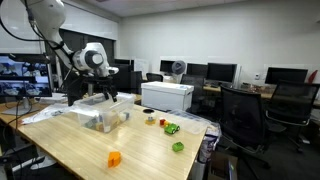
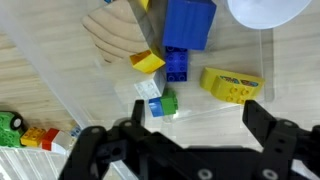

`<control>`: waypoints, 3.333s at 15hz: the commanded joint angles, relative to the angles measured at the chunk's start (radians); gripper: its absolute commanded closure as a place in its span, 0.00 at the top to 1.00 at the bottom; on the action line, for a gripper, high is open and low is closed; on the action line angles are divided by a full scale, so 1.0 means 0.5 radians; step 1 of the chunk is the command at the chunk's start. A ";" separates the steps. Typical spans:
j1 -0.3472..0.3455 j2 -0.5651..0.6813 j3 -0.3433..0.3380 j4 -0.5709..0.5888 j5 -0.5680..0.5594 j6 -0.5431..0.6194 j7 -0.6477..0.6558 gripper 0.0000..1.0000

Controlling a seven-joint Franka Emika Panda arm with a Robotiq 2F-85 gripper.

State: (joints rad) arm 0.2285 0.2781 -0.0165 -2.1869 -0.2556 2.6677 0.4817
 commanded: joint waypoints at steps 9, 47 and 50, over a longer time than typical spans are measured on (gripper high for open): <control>-0.110 -0.545 0.012 0.012 0.097 -0.048 0.169 1.00; -0.617 0.048 -0.650 -0.654 -0.157 0.144 0.743 1.00; -0.570 0.102 -0.669 -0.623 -0.145 0.170 0.738 1.00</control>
State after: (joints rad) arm -0.0870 0.2936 -0.3303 -2.5127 -0.3277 2.7194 0.8546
